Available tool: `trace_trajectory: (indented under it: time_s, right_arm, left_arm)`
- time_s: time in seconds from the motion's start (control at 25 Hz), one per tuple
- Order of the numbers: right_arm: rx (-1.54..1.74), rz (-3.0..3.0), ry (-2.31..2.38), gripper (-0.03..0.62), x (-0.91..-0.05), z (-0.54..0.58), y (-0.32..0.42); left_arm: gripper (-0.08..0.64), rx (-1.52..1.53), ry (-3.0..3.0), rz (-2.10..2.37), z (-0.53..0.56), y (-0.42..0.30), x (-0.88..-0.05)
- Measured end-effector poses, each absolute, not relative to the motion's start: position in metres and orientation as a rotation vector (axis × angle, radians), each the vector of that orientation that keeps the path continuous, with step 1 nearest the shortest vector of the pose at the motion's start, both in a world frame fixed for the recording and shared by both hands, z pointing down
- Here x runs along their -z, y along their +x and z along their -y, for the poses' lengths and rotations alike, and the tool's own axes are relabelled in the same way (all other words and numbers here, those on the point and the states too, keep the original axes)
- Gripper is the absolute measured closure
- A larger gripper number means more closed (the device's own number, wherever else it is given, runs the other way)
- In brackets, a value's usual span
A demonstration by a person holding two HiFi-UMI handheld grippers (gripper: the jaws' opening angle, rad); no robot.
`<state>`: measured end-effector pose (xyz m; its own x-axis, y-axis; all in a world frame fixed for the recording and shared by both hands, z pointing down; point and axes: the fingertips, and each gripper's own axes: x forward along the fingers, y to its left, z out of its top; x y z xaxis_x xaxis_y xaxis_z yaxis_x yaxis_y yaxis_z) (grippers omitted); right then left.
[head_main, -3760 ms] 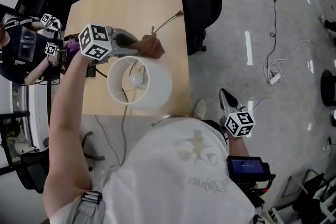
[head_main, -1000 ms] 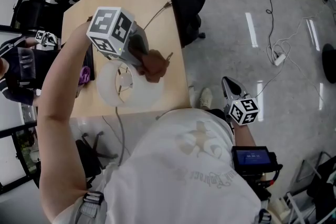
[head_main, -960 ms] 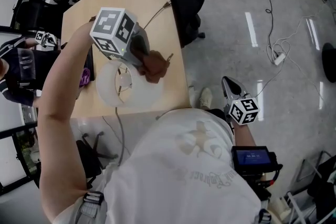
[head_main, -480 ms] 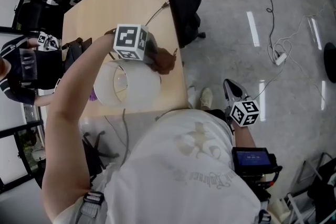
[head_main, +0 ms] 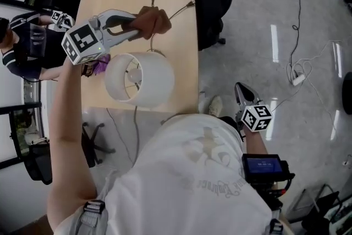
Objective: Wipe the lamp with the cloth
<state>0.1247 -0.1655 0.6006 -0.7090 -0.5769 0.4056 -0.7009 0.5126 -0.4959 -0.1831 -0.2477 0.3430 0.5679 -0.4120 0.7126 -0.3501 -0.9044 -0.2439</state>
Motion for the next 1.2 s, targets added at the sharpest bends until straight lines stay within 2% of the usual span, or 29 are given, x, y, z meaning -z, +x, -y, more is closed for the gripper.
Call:
trace_trajectory:
  time_s: [0.2,0.32,0.44,0.76,0.88,1.2]
  right_arm:
    - [-0.942,2.598,0.946,0.578,-0.603,0.187,0.121]
    - [-0.916,2.616,0.866,0.578,-0.600,0.192,0.106]
    - [-0.904,2.621,0.804,0.578,-0.605,0.193,0.085]
    - [-0.815,2.641,0.624,0.578,-0.604,0.197,0.043]
    - [-0.798,2.649,0.577,0.578,-0.598,0.190,0.033]
    - [-0.752,2.637,0.521,0.578,-0.598,0.180,0.032]
  left_arm:
    - [0.463,1.095,-2.613,-1.078,0.233,-0.217,-0.291]
    - [0.463,0.912,-2.611,-1.322,0.199,-0.214,-0.249]
    - [0.463,0.877,-2.574,-1.482,0.168,-0.196,-0.231]
    - [0.463,0.823,-2.822,-1.812,0.115,-0.081,-0.268]
    - [0.463,0.630,-2.804,-2.060,0.110,-0.075,-0.279]
    - [0.463,0.445,-2.476,-2.424,0.122,-0.082,-0.325]
